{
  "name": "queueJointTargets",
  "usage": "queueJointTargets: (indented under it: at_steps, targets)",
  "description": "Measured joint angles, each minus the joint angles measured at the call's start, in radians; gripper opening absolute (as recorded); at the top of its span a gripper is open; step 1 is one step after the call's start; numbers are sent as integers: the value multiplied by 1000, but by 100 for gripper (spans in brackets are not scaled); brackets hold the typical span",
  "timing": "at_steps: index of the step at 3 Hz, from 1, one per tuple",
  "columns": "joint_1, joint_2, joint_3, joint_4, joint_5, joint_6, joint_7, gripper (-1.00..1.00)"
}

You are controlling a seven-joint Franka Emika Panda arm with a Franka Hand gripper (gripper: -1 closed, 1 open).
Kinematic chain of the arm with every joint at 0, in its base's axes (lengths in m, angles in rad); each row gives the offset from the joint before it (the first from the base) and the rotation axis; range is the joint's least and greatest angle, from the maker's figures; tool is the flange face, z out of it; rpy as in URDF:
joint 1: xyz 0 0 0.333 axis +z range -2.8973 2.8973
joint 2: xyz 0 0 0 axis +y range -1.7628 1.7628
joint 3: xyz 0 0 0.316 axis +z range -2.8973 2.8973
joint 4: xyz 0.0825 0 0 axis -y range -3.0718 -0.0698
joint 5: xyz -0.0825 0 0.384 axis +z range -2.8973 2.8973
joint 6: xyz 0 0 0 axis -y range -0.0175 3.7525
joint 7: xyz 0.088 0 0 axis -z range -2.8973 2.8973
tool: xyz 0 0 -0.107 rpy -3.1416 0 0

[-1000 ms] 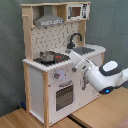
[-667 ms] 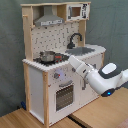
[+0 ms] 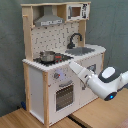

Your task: Play with the kitchen

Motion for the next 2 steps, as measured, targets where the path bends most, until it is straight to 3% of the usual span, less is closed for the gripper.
queueJointTargets:
  at_steps: [2]
  targets:
    - [-5,0,7,-76,-1,98,202,100]
